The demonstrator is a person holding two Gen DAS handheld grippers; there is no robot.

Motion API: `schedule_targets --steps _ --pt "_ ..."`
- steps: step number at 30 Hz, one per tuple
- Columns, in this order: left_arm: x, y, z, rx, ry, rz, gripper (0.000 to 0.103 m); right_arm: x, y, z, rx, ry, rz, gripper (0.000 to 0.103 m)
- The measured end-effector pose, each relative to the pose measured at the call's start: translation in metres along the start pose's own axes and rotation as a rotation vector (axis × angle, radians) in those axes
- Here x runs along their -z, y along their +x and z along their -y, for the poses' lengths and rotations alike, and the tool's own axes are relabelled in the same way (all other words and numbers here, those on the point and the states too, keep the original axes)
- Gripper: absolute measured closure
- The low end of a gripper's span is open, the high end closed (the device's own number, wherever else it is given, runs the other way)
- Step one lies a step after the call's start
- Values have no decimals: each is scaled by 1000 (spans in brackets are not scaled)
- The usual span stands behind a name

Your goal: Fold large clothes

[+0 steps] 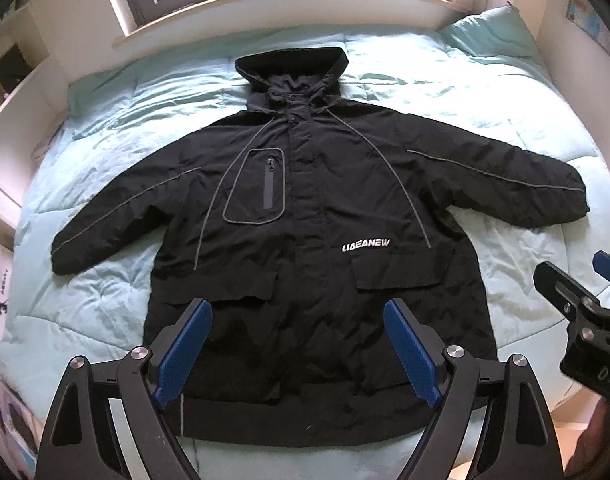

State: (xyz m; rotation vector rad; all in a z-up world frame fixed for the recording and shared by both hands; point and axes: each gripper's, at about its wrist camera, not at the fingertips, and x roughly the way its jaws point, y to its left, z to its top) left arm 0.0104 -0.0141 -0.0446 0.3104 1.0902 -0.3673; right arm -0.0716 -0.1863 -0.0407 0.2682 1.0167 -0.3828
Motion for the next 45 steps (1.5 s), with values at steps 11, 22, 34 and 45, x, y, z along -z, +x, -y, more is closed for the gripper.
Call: schedule_targets --steps 11,22,34,45 --pt "-52 39 13 62 -36 55 15 -47 44 80 37 131 41 3" --pt "-113 150 42 131 -55 -31 15 -67 141 276 265 438 -7 6" --pt "-159 236 119 138 70 -81 15 -58 206 407 254 711 -25 13" --pt "-173 274 185 230 206 -98 15 -68 211 404 28 696 48 70"
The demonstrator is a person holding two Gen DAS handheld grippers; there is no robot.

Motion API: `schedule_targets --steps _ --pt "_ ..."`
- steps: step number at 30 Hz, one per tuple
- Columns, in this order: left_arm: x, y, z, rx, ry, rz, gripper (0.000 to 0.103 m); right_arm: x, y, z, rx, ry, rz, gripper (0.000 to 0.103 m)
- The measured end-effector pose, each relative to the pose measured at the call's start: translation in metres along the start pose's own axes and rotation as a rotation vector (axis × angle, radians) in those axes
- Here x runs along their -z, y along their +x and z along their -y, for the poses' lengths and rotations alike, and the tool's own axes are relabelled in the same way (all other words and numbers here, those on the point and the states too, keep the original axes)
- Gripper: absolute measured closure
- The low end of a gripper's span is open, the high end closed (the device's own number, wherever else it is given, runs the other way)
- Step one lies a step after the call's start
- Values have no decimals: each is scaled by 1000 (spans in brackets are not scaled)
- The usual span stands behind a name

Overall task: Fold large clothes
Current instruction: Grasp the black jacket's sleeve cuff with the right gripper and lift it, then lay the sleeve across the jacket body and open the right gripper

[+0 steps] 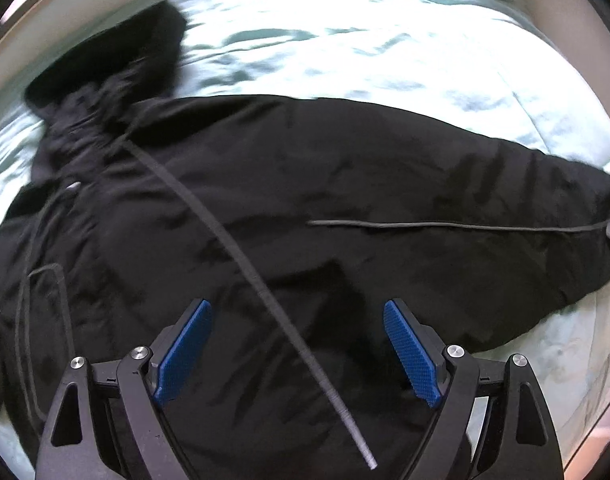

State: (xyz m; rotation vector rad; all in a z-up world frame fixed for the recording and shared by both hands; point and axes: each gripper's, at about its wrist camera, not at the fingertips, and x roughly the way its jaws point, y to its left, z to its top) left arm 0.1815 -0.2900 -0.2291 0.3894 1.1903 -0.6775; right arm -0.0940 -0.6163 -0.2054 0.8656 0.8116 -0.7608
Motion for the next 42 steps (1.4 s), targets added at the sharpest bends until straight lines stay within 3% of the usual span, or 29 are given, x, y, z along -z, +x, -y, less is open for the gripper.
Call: schedule_targets --steps 2,5,6,8,11,15,19,21,25,30,37,42 --pt "-7 8 12 56 20 2 15 1 -15 -10 -75 -33 38 74" --pt "-17 24 32 104 58 2 15 -4 -20 -15 -91 -37 63 74" --pt "-20 31 40 110 74 -5 15 -7 -17 -14 -81 -36 61 74" --pt "-24 45 51 101 98 -24 15 -13 -16 -13 -43 -45 70 85" --pt "-26 61 58 73 105 -29 15 -18 -29 -23 -46 -74 124 86" --pt "-24 85 61 48 83 -62 14 -24 -4 -29 71 -90 70 87" --pt "-28 91 68 31 116 -76 14 -22 36 -14 228 -55 -68 87" --pt "-28 78 61 52 109 -65 27 -21 28 -24 239 -80 -49 87" --pt "-19 28 25 101 38 -4 32 -15 -4 -79 169 -200 26 87" --pt "0 -32 -27 28 -11 92 32 21 -30 -175 100 -414 88 88" --pt "41 -88 -142 -95 -191 147 32 117 -34 -326 -42 -761 86 88" --pt "82 -119 -208 -169 -300 167 32 192 -21 -425 -149 -935 25 88"
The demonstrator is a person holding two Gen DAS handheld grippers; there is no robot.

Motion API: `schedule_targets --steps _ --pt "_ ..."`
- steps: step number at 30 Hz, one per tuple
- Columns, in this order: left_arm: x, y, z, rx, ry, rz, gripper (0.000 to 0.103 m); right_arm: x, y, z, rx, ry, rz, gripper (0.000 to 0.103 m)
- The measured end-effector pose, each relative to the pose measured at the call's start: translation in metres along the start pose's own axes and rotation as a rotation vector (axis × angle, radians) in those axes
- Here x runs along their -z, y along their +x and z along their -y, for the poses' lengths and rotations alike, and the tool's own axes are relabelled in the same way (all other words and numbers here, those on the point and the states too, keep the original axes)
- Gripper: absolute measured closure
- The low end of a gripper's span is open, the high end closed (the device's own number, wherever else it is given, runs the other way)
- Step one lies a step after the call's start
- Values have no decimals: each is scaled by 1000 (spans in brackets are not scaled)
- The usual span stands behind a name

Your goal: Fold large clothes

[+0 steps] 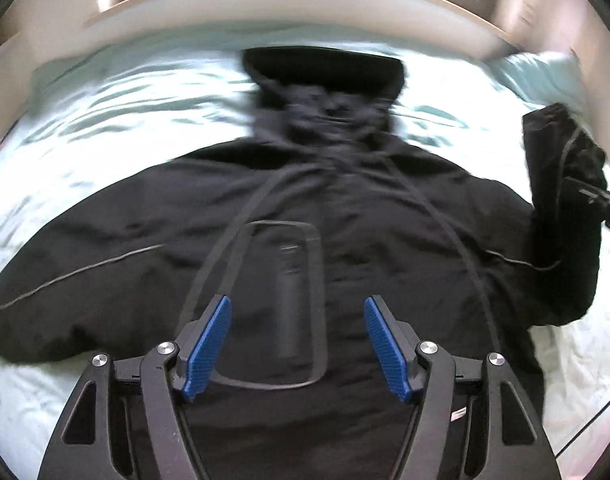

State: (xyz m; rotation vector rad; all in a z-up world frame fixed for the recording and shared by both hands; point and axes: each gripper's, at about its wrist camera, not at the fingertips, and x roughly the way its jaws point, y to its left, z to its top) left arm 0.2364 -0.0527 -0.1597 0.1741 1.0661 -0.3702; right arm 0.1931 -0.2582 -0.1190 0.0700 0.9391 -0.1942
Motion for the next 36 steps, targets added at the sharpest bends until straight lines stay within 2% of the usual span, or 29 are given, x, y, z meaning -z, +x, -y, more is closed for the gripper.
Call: schedule_targets --steps 6,11,15,18,21,24,28,30,33,36 --pt "15 -7 -66 -50 -80 -6 32 -25 43 -114 -99 -103 -54 88" --pt "24 -5 -111 -80 -117 -22 32 -22 80 -196 -209 -182 -133 88" --pt "30 2 -140 -96 -131 -42 32 -11 128 -244 -225 -225 -219 88" --pt "33 9 -156 -107 -129 -53 32 2 160 -261 -215 -236 -285 84" --pt "35 14 -168 -95 -133 -62 32 8 171 -265 -229 -232 -308 74" --pt "33 20 -175 -52 -142 -68 32 6 160 -258 -318 -229 -320 58" --pt "27 20 -170 53 -114 -44 32 6 129 -226 -475 -154 -335 54" --pt "21 22 -164 125 -105 -35 32 9 107 -201 -523 -108 -317 51" --pt "8 33 -150 200 -81 -34 32 15 78 -162 -493 -47 -273 47" --pt "-10 58 -137 261 -87 -60 32 25 65 -122 -393 18 -261 47"
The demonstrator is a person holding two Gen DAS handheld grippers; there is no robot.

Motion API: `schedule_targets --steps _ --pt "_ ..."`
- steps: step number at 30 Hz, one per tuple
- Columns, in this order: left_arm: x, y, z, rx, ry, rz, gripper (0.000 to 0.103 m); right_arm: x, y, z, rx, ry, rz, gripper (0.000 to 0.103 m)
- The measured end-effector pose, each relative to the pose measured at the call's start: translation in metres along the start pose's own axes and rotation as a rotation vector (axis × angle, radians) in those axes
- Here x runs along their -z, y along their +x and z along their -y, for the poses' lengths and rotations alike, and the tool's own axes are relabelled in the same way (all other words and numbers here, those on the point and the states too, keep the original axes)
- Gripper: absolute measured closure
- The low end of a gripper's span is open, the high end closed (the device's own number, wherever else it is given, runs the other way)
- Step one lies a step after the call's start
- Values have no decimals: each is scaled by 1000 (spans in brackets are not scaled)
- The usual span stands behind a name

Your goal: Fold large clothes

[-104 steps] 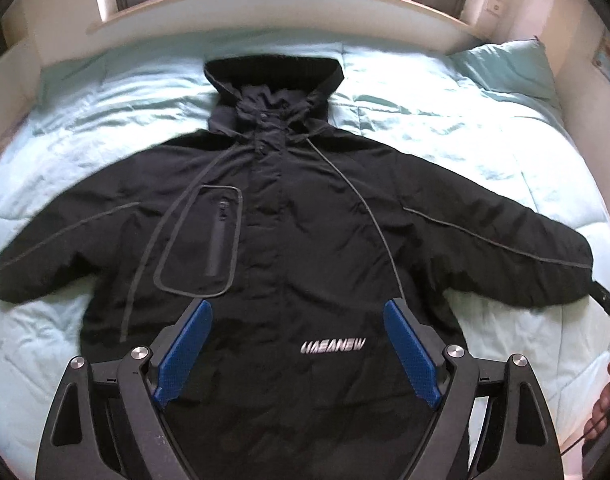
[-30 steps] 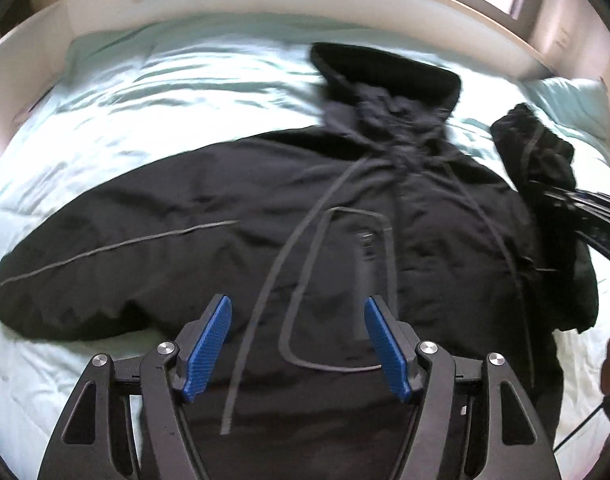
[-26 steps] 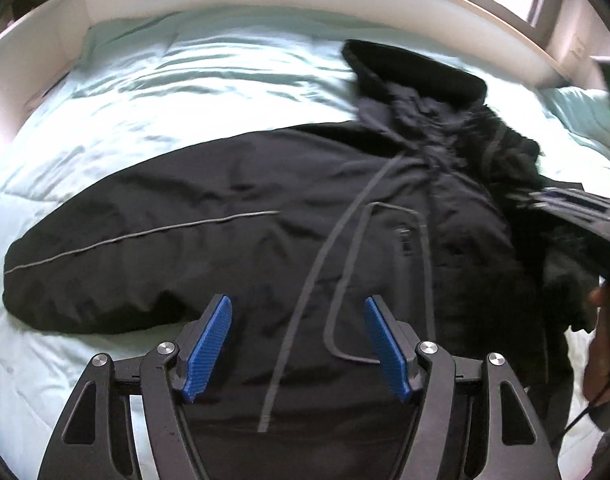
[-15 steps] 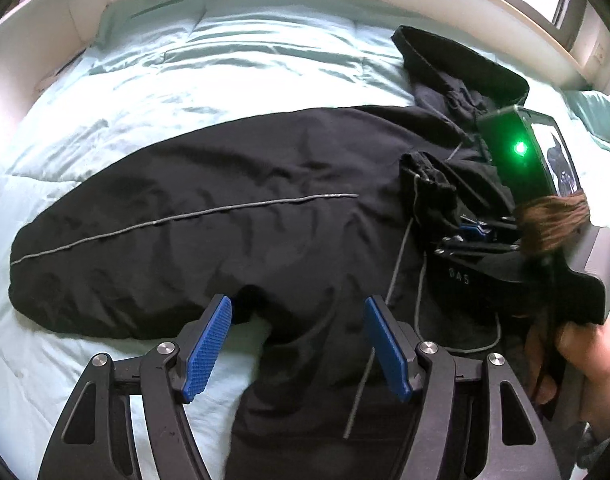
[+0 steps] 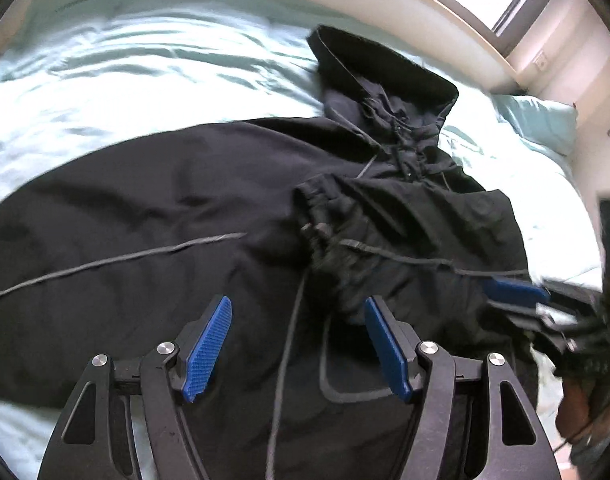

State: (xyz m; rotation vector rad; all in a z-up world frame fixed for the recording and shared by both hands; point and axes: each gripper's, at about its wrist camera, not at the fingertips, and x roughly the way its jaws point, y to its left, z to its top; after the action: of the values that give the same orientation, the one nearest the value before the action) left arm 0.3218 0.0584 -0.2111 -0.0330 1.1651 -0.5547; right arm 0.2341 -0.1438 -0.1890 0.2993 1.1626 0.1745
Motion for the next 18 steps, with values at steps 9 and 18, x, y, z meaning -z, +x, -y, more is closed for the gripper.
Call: schedule_targets --steps 9,18 --pt "-31 78 0 108 -59 -108 74 23 -16 66 150 157 -13 46" --pt "-42 -8 -21 84 -132 144 85 18 -33 105 255 233 58 46"
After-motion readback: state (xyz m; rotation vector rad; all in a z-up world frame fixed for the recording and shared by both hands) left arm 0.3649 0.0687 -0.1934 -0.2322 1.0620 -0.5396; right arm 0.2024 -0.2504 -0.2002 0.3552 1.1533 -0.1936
